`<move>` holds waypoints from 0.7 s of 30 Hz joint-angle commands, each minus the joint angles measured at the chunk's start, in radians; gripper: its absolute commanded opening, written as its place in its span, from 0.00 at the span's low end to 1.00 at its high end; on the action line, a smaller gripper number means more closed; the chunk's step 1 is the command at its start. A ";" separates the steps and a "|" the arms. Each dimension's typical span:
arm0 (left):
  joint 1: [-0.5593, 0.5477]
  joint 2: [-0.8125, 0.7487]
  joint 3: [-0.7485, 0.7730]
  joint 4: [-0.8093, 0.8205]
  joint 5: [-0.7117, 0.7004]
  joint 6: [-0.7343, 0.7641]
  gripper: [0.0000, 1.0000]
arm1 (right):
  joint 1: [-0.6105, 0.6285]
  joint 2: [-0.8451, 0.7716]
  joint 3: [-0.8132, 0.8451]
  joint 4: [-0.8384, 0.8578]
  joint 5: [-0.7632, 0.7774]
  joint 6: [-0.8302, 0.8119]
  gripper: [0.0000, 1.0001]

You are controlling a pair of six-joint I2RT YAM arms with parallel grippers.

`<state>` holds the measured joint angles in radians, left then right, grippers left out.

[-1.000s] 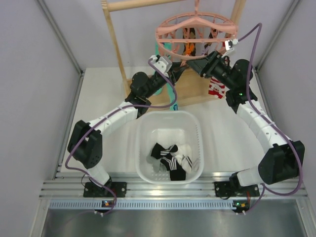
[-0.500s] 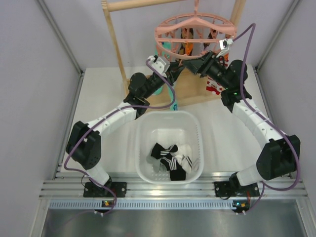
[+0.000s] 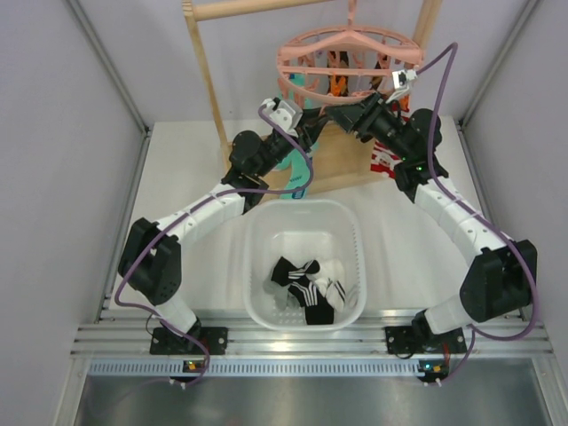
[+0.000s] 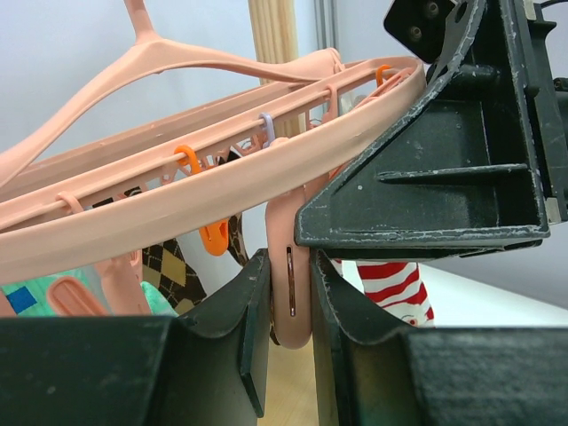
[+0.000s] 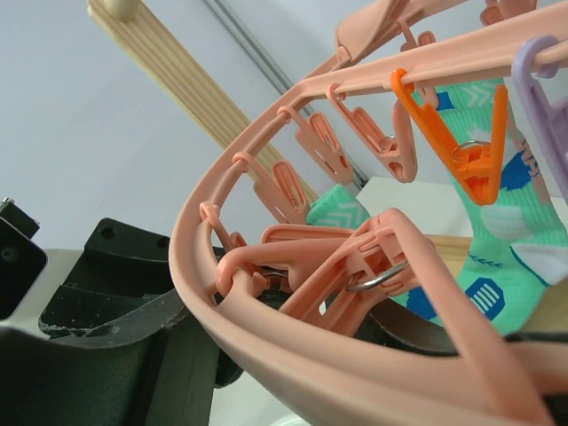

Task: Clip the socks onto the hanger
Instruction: Open the clamp at the hanger.

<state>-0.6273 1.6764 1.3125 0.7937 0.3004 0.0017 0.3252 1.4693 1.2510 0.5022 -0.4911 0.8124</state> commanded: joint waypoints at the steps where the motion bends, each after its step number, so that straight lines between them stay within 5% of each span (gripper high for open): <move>1: -0.034 -0.038 0.008 0.026 0.085 0.016 0.00 | 0.020 0.020 0.053 0.052 0.029 -0.010 0.33; 4: -0.037 -0.035 0.010 0.007 0.079 0.027 0.00 | 0.018 0.022 0.057 0.042 0.031 0.001 0.31; 7: -0.038 -0.038 0.007 0.001 0.072 0.035 0.00 | 0.023 0.014 0.054 0.041 0.046 0.011 0.54; 10: -0.041 -0.040 0.010 -0.008 0.059 0.027 0.00 | 0.029 0.005 0.047 0.036 0.081 0.018 0.58; 21: -0.052 -0.041 0.030 -0.025 0.040 -0.039 0.00 | 0.035 0.020 0.039 0.102 0.086 -0.050 0.42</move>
<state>-0.6434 1.6760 1.3140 0.7708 0.2623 0.0048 0.3508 1.4799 1.2510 0.5133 -0.4385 0.7887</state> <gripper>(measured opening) 0.261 0.445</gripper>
